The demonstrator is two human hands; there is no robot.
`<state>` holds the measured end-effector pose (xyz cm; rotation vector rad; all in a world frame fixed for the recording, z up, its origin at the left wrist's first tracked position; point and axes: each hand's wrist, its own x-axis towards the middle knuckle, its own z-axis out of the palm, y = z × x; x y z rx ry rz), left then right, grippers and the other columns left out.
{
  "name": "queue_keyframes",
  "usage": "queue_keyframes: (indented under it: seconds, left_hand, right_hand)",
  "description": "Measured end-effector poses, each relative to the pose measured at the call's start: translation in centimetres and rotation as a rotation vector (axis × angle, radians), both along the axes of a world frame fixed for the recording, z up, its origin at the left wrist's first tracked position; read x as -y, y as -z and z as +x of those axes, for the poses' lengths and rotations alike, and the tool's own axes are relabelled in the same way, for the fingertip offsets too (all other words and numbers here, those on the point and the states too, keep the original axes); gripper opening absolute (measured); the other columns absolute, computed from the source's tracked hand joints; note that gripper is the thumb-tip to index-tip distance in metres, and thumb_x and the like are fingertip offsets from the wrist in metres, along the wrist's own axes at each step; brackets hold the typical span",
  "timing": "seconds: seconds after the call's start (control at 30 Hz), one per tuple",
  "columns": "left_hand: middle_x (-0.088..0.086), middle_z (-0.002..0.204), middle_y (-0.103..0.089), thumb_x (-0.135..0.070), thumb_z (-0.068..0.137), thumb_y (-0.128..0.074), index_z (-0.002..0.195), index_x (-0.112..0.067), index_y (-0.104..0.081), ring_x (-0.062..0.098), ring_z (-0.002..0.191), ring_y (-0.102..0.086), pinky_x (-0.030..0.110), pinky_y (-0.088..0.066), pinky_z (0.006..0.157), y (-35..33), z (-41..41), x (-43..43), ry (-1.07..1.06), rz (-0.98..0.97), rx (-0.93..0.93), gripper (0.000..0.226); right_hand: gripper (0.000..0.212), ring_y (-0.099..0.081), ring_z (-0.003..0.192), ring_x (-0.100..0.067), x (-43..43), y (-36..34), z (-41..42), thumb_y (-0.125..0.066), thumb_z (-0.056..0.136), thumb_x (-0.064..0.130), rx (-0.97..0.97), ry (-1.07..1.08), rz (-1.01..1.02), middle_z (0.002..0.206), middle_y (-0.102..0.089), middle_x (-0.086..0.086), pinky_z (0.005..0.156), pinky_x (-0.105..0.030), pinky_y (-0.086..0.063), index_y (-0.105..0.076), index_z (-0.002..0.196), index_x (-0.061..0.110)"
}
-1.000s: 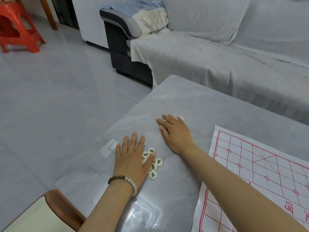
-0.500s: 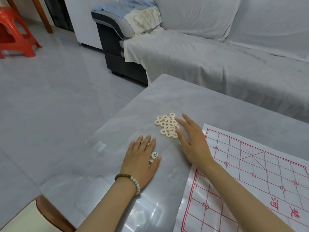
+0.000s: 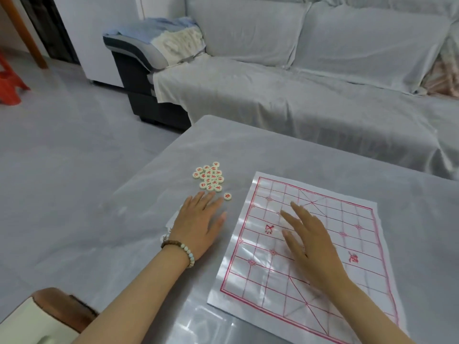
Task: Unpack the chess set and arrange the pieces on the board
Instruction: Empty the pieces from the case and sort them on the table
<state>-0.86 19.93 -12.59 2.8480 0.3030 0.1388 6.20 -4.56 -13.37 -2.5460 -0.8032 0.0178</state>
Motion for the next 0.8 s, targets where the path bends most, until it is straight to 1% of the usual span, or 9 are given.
queue_keyframes:
  seconds: [0.07,0.17,0.23,0.3,0.47,0.57,0.63,0.73,0.8]
  left_hand:
    - [-0.006,0.155,-0.013,-0.060,0.088,-0.002,0.146,-0.030,-0.020,0.013,0.144,-0.003,0.027,0.002,0.115,-0.8,-0.8,3.1,0.093,-0.059,0.043,0.068]
    - [-0.007,0.157,-0.005,-0.048,0.098,-0.015,0.147,-0.031,-0.012,0.013,0.144,0.003,0.031,0.002,0.115,-0.2,-2.3,8.2,0.183,-0.114,-0.067,0.053]
    - [-0.005,0.157,0.002,-0.043,0.099,-0.016,0.148,-0.030,-0.006,0.016,0.144,0.007,0.035,0.005,0.115,1.2,-3.3,10.5,0.167,-0.063,-0.153,0.051]
    - [-0.005,0.157,0.008,-0.045,0.099,-0.015,0.148,-0.031,-0.001,0.018,0.143,0.011,0.037,0.009,0.115,2.4,-4.0,11.6,0.145,-0.001,-0.194,0.053]
    - [-0.007,0.156,0.013,-0.057,0.090,-0.003,0.147,-0.035,0.006,0.017,0.143,0.014,0.036,0.014,0.112,3.2,-4.1,11.3,0.183,0.101,-0.165,0.062]
    - [-0.006,0.156,0.013,-0.051,0.096,-0.013,0.147,-0.033,0.006,0.017,0.143,0.014,0.036,0.012,0.113,2.6,-4.0,10.9,0.220,0.111,-0.193,0.057]
    - [-0.006,0.156,0.013,-0.053,0.095,-0.012,0.147,-0.033,0.006,0.017,0.143,0.014,0.036,0.012,0.112,2.6,-4.0,10.8,0.225,0.107,-0.190,0.059]
    - [-0.008,0.155,0.013,-0.070,0.081,0.006,0.146,-0.036,0.007,0.017,0.143,0.014,0.036,0.013,0.112,3.1,-3.7,10.3,0.209,0.109,-0.157,0.074]
    - [-0.009,0.155,0.013,-0.075,0.072,0.012,0.146,-0.037,0.007,0.016,0.143,0.014,0.036,0.013,0.112,3.4,-3.4,9.8,0.202,0.099,-0.141,0.083]
  right_hand:
    - [0.059,0.004,0.141,0.000,2.4,0.2,-1.2,-0.005,0.086,0.067,-0.010,0.052,-0.094,0.147,0.009,0.025,0.111,-0.022,0.009,-0.011,0.140,0.046]
    - [0.081,0.005,0.145,-0.008,5.4,1.1,-3.4,0.016,0.072,0.074,-0.015,0.121,-0.171,0.155,0.008,0.017,0.115,-0.028,0.008,-0.005,0.143,0.043]
    - [0.096,0.003,0.145,-0.011,6.8,1.8,-4.9,0.026,0.067,0.076,-0.008,0.163,-0.168,0.157,0.002,0.012,0.117,-0.031,0.004,-0.010,0.147,0.037]
    - [0.103,0.006,0.146,-0.013,7.5,2.3,-6.4,0.032,0.062,0.075,-0.028,0.187,-0.186,0.158,0.004,0.010,0.116,-0.032,0.007,-0.007,0.148,0.035]
    - [0.107,0.012,0.145,-0.015,7.5,2.8,-8.9,0.039,0.057,0.073,-0.037,0.239,-0.225,0.158,0.008,0.007,0.113,-0.033,0.014,0.000,0.149,0.034]
    - [0.111,0.017,0.144,-0.016,7.3,2.5,-9.4,0.044,0.051,0.071,-0.046,0.263,-0.258,0.157,0.015,0.006,0.112,-0.035,0.015,0.007,0.148,0.034]
    - [0.111,0.017,0.144,-0.016,7.1,2.4,-9.5,0.045,0.049,0.071,-0.052,0.271,-0.262,0.157,0.016,0.006,0.112,-0.035,0.016,0.009,0.148,0.035]
    - [0.108,0.017,0.144,-0.014,6.8,2.5,-8.9,0.043,0.051,0.072,-0.045,0.276,-0.258,0.157,0.015,0.008,0.112,-0.034,0.017,0.008,0.147,0.037]
    - [0.104,0.017,0.143,-0.013,6.5,2.7,-8.7,0.039,0.056,0.072,-0.034,0.271,-0.245,0.157,0.013,0.009,0.113,-0.033,0.017,0.006,0.148,0.037]
